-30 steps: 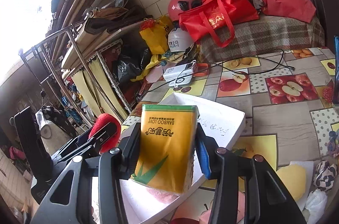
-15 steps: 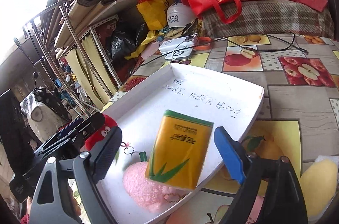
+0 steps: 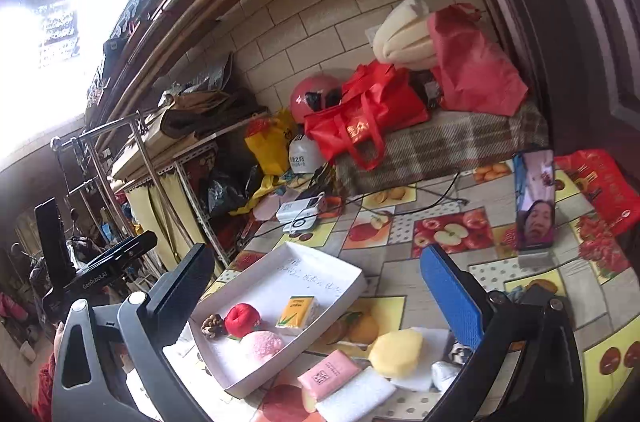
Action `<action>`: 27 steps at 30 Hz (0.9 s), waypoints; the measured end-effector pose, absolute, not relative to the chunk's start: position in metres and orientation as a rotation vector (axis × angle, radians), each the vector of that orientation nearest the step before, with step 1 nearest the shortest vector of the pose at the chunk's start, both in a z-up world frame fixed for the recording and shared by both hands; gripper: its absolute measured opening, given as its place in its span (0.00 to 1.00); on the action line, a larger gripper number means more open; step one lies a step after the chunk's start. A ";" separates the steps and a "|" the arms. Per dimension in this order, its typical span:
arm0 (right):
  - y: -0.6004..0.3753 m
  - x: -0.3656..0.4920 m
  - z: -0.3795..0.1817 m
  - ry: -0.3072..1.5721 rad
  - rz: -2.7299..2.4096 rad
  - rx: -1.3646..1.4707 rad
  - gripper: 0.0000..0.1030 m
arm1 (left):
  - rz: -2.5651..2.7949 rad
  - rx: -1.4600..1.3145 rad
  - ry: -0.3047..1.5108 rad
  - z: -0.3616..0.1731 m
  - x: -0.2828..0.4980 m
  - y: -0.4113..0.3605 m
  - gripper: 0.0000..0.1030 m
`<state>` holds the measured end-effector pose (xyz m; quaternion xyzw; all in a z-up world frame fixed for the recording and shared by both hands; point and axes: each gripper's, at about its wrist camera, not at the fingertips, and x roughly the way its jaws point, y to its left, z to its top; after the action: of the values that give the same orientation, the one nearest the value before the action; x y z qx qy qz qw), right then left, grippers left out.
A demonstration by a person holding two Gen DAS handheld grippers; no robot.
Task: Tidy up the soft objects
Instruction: 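Open both grippers to drop the items into the box and withdraw, then grasp the yellow sponge with left gripper while right gripper grasps the white sock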
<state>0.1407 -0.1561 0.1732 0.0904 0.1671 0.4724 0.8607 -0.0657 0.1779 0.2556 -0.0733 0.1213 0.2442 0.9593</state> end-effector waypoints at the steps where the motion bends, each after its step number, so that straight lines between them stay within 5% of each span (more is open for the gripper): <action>1: -0.181 0.142 0.190 0.301 0.944 0.195 1.00 | 0.480 -0.133 0.226 0.278 -0.069 0.169 1.00; 9: -0.335 0.116 0.324 -0.066 0.697 0.271 1.00 | 0.325 -0.031 -0.050 0.451 -0.137 0.086 1.00; 13: -0.385 0.085 0.362 -0.224 0.654 0.344 1.00 | 0.172 -0.057 -0.182 0.470 -0.177 0.064 1.00; 20: -0.347 0.048 0.331 -0.205 0.778 0.163 1.00 | 0.058 -0.060 -0.038 0.373 -0.152 0.047 1.00; 27: -0.206 0.078 0.242 0.237 1.298 0.082 1.00 | 0.101 -0.220 0.392 0.179 -0.082 0.067 1.00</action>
<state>0.0780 -0.2057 0.2417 0.0378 0.1100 0.6027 0.7894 -0.0821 0.0672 0.1794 -0.1091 0.1942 0.0501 0.9736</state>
